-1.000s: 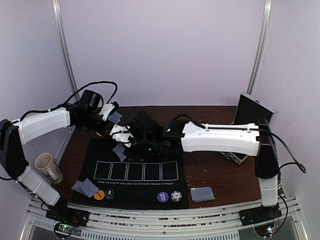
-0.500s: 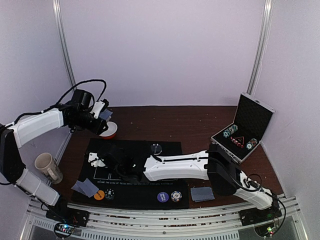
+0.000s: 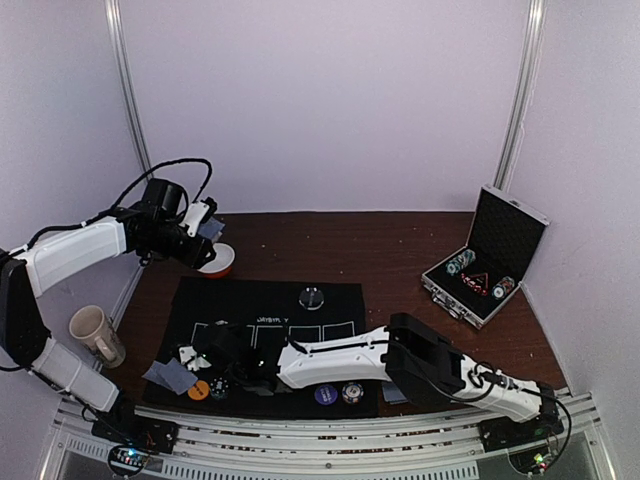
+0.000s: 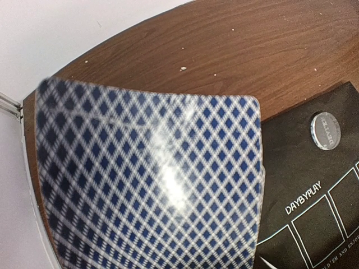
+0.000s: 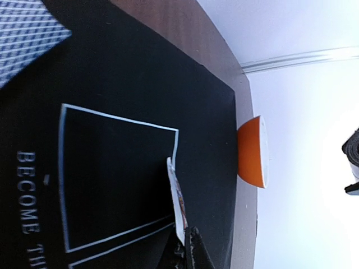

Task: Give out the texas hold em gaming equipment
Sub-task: Flop the poker card in the community card area.

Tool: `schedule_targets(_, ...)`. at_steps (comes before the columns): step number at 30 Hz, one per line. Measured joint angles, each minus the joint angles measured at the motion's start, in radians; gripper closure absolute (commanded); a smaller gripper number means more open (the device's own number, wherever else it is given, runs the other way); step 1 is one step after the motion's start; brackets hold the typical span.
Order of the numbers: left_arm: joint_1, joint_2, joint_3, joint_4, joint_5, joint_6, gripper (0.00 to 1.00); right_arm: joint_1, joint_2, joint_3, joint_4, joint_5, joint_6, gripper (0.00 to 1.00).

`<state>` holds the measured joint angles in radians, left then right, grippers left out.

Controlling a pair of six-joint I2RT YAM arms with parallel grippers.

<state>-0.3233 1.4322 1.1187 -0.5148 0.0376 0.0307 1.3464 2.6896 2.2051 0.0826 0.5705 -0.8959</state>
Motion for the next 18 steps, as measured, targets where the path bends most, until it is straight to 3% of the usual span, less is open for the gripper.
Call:
schedule_targets(5,0.0,0.0,0.0,0.001,0.002,0.0,0.55,0.018,0.003,0.013,-0.076,-0.07,0.041,1.0)
schedule_targets(18,0.0,-0.002,-0.005,0.015,0.005,0.0,0.54,-0.003,0.005,0.183,-0.218,-0.239,0.329,1.0)
